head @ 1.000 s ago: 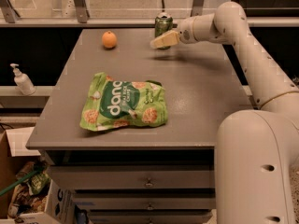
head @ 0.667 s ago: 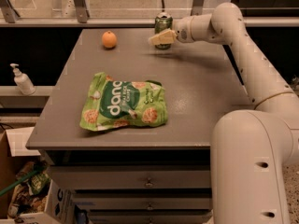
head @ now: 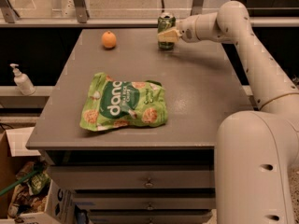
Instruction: Knock green can over
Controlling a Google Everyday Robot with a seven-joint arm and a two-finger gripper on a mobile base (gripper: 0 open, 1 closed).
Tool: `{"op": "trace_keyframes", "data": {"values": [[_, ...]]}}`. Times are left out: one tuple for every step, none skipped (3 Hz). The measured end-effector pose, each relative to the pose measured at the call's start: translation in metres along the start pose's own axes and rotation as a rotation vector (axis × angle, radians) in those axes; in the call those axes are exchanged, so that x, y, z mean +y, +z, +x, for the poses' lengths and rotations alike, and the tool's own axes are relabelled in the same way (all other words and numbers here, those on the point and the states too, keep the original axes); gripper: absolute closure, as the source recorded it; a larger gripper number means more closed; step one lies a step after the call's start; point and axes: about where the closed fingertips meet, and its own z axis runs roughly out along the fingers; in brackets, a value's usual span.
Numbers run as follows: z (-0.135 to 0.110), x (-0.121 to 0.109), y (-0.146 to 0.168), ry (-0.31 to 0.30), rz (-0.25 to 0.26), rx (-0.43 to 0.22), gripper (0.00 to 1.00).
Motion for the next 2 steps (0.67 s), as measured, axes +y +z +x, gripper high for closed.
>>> {"op": "trace_keyframes", "data": {"values": [[-0.005, 0.002, -0.021, -0.042, 0.0, 0.044, 0.87], [-0.018, 0.019, -0.044, -0.163, -0.025, 0.146, 1.0]]}}
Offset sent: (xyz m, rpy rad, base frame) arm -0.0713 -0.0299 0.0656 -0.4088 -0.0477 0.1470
